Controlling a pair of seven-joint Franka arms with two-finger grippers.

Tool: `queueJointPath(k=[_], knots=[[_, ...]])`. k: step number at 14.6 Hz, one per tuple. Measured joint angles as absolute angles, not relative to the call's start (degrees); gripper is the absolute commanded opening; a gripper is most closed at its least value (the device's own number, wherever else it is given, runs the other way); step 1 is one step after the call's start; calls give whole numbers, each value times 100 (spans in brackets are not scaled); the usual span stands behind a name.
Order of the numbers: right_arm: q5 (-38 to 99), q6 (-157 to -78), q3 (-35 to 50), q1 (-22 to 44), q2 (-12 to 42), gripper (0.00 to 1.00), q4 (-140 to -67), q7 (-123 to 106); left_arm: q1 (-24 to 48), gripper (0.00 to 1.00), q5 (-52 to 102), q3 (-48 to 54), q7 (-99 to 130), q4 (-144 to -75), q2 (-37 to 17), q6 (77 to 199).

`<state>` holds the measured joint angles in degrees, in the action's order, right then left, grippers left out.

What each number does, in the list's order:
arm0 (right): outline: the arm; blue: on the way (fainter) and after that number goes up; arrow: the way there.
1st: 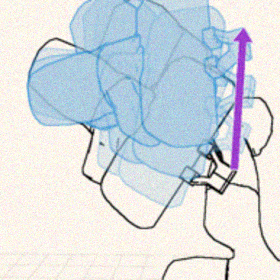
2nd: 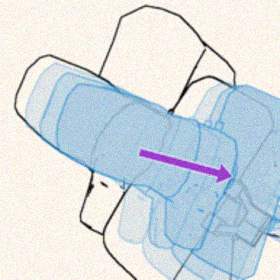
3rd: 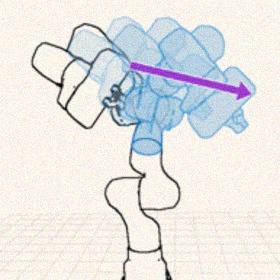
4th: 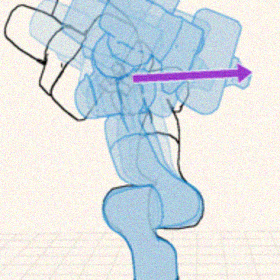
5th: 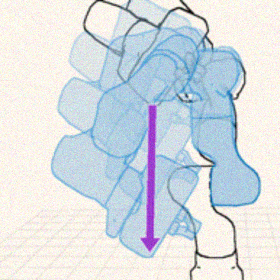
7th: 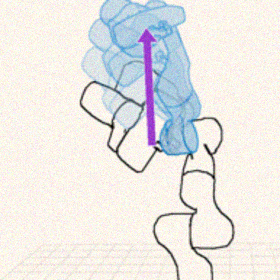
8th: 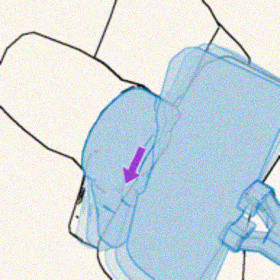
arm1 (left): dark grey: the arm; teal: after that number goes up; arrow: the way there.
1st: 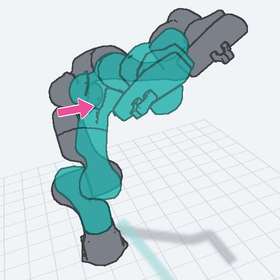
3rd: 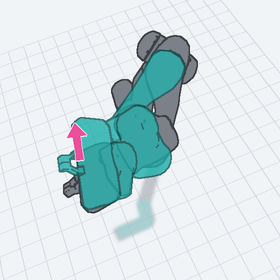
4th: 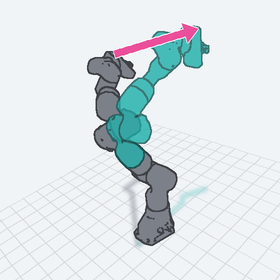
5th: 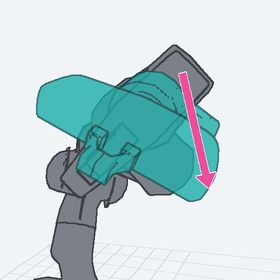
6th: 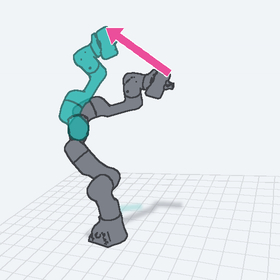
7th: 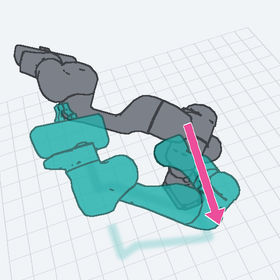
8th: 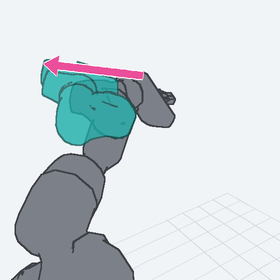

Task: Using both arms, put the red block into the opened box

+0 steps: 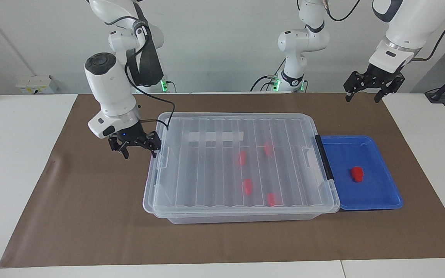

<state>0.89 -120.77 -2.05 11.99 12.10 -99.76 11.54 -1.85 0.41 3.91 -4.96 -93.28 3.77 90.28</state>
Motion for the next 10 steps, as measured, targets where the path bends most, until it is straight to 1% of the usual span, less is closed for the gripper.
queueJointPath(k=[2, 10], knots=[[112, -12167, -204, 1238, 1296, 100, -9975, 1157, -185, 100, 41, 391, -495, -9348, 374, 9046], [110, -12124, -248, 1224, 1298, 100, -9972, 1158, -187, 100, 41, 388, -476, -9461, 376, 9247]])
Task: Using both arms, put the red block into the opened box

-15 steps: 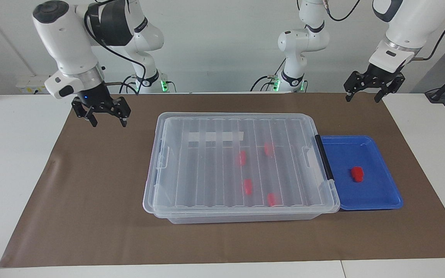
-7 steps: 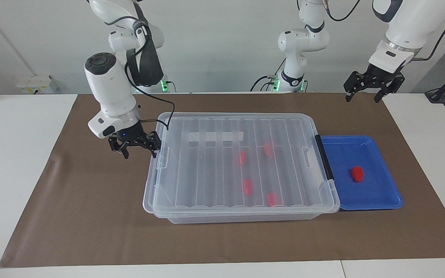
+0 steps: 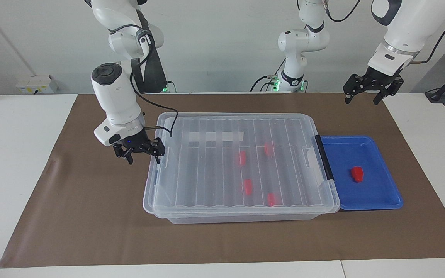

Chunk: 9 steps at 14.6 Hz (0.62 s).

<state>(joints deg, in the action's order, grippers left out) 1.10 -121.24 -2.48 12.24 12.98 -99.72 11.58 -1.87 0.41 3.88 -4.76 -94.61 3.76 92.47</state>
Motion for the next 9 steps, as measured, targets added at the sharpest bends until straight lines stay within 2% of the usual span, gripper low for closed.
queueJointPath(k=[9], knots=[[-124, -11664, -280, 983, 1283, 100, -9872, 1143, -312, 100, 41, 337, -461, -10033, 383, 10088]])
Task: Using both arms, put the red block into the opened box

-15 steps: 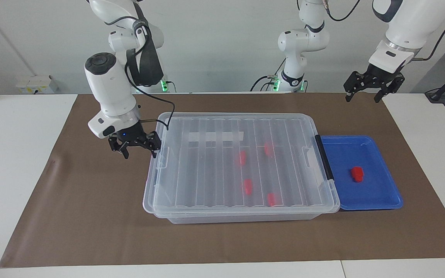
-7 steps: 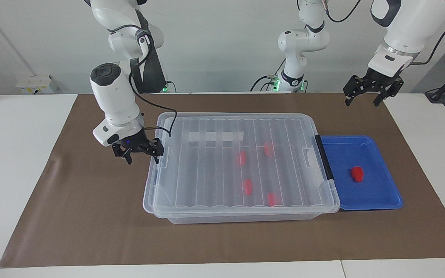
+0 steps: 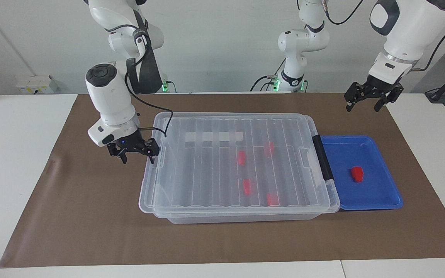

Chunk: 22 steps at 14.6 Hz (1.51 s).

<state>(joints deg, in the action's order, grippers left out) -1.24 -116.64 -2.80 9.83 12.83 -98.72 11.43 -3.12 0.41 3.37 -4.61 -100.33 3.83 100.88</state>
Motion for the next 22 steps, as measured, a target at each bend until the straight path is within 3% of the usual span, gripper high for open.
queueJointPath(k=[6, 15, 22], knots=[[-242, -11474, -283, 731, 1257, 100, -9841, 909, -545, 100, 41, 322, -462, -10540, 204, 11092], [-304, -11362, -287, 419, 1217, 100, -9824, 556, -958, 100, 41, 308, -492, -11416, -595, 13084], [-429, -11265, -299, 299, 1205, 100, -9821, 553, -996, 100, 41, 328, -513, -11617, -1375, 14111]])
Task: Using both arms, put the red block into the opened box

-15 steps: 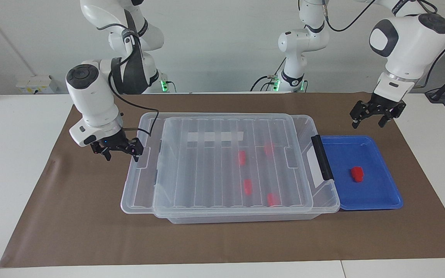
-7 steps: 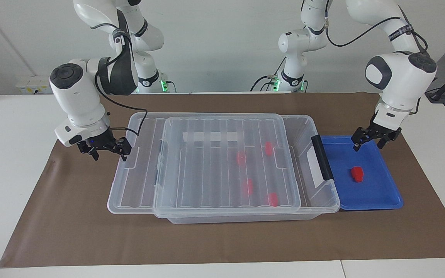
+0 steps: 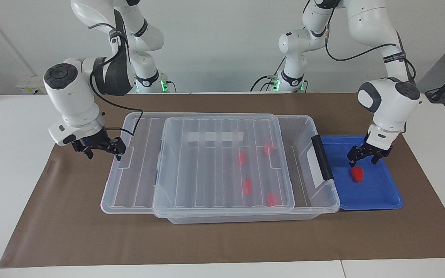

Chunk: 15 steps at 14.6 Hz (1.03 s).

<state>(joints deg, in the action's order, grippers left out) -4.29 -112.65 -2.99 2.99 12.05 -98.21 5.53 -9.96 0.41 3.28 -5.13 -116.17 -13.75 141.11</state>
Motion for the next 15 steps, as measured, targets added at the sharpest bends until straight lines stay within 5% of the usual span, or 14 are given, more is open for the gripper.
queueJointPath(k=[7, 11, 15], knots=[[-640, -11214, -303, 186, 1198, 100, -9820, 458, -1161, 100, 41, 297, -1098, -11635, -1899, 14625], [-735, -11177, -306, 107, 1196, 100, -9819, 424, -1151, 0, 41, 351, -1050, -11654, -1908, 14641], [-814, -11112, -307, 93, 1190, 100, -9809, 424, -1149, 0, 41, 360, -1035, -11659, -1908, 14641]])
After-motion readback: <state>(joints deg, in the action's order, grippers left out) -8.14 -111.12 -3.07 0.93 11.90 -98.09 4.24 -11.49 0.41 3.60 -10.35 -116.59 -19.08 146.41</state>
